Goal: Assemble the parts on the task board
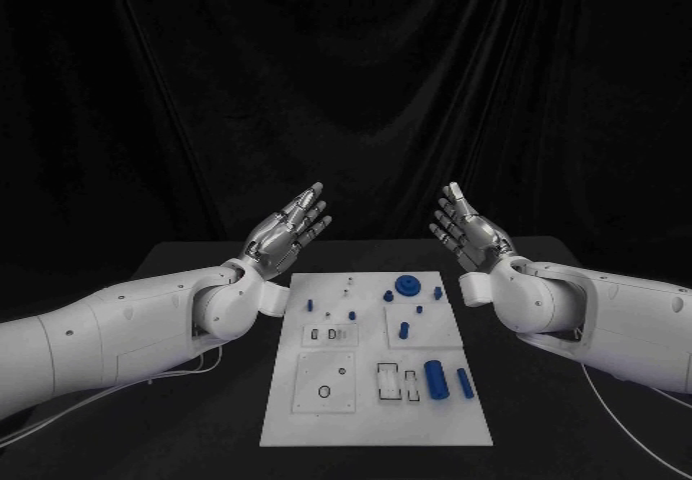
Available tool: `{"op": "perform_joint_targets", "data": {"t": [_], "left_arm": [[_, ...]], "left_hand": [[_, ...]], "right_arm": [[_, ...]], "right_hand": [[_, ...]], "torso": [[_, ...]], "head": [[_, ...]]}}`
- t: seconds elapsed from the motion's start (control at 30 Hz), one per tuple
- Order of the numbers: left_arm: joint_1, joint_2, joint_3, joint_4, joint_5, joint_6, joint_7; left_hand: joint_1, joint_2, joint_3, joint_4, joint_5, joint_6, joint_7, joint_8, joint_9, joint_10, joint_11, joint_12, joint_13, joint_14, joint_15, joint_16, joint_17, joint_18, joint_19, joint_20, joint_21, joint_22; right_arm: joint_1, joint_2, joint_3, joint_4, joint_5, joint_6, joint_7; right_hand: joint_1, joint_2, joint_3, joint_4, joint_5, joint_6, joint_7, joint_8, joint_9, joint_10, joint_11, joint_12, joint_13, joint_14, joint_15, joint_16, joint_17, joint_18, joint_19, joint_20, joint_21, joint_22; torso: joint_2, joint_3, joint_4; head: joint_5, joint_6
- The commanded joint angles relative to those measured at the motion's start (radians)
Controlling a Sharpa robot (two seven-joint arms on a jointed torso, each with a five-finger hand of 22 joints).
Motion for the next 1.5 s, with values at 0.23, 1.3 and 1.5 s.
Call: {"op": "perform_joint_targets", "data": {"t": [0.23, 1.3, 1.5], "left_arm": [[0.003, -0.033, 0.001, 0.014, -0.067, 0.064, 0.088], [0.088, -0.184, 0.001, 0.196, -0.119, 0.005, 0.071], [0.093, -0.191, 0.001, 0.203, -0.127, 0.006, 0.067]], "left_hand": [[0.033, 0.0, 0.014, 0.0, 0.036, 0.017, 0.023, 0.003, 0.001, 0.0, 0.028, -0.004, -0.001, -0.002, 0.014, -0.004, -0.002, 0.009, 0.001, 0.016, -0.003, -0.002], [0.098, -0.002, 0.003, 0.0, 0.087, 0.091, 0.07, 0.011, 0.008, 0.006, 0.07, -0.001, 0.001, 0.009, 0.12, 0.014, 0.006, -0.012, 0.001, 0.074, -0.003, -0.002], [0.101, -0.002, 0.004, 0.0, 0.093, 0.093, 0.072, 0.011, 0.009, 0.006, 0.072, -0.002, 0.001, 0.008, 0.12, 0.012, 0.005, -0.013, 0.001, 0.073, -0.003, -0.002]], "right_arm": [[0.058, -0.026, 0.001, 0.01, -0.223, 0.1, -0.13], [0.238, -0.033, 0.001, 0.047, -2.17, 0.046, -0.519], [0.237, -0.03, 0.001, 0.057, -2.266, 0.048, -0.526]], "right_hand": [[0.094, -0.023, 0.027, -0.013, 0.026, 0.075, 0.109, 0.02, 0.011, 0.012, 0.09, 0.046, 0.009, 0.0, 0.104, -0.004, -0.002, 0.016, 0.043, 0.154, 0.026, 0.016], [0.452, -0.143, 0.198, -0.175, 0.023, 0.748, 0.134, 0.142, 0.073, 0.899, 0.109, 0.218, 0.062, 1.402, -0.035, 0.819, 0.455, -0.038, 1.358, -0.011, 1.081, 0.827], [0.44, -0.174, 0.247, -0.167, 0.033, 0.767, 0.143, 0.126, 0.087, 0.924, 0.106, 0.181, 0.063, 1.41, -0.038, 0.973, 0.625, -0.053, 1.35, -0.016, 1.2, 0.978]], "torso": [[-0.003, 0.0, -0.0026], [0.095, -0.0173, 0.0559], [0.113, -0.0176, 0.0742]], "head": [[-0.008, -0.042], [-0.017, -0.083], [-0.038, -0.072]]}}
